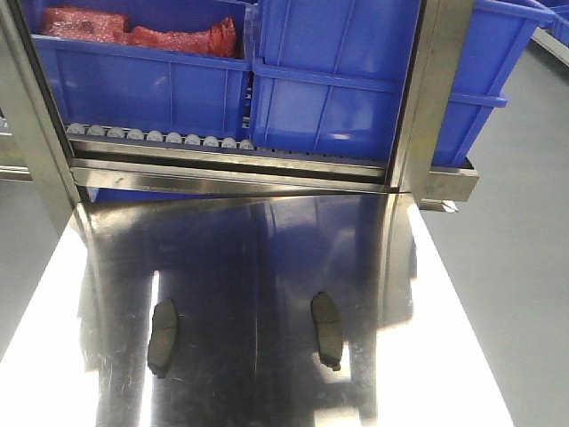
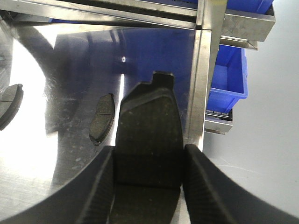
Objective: Move and align brake pads A on conveyor
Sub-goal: 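Drive the base away from the steel table holding both pads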
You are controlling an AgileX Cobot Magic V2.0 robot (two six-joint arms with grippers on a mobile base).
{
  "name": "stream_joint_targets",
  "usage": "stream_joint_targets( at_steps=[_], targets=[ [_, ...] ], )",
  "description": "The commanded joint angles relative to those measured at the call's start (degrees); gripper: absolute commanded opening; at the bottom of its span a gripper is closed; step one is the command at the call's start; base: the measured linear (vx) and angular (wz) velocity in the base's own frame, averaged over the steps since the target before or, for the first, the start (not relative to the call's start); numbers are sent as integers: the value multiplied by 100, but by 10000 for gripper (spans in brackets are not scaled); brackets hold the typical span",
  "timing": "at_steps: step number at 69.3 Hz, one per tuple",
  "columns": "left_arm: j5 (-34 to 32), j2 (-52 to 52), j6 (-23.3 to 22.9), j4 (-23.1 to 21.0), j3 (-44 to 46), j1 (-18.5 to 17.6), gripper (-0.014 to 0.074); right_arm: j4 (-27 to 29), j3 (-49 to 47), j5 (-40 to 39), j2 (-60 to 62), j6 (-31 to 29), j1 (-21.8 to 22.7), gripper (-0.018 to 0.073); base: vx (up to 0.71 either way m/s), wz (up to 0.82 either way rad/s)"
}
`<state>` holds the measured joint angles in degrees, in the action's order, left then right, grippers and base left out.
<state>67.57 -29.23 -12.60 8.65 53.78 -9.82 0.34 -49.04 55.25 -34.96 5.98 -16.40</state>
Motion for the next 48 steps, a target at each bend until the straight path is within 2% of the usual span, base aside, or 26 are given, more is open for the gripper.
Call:
stream_joint_targets(
  at_steps=[1,26,48],
  targets=[
    [-442,-51,3,67,137,20,-6,-34,-155,-514,-6,-11,28,-11,0,0],
    [-440,-57,3,66,137,20,-6,-34,-155,-514,-12,-11,28,-11,-2,5],
    [-440,-57,3,66,137,20,-6,-34,-155,-514,-11,-11,28,-11,-11,23]
  ],
)
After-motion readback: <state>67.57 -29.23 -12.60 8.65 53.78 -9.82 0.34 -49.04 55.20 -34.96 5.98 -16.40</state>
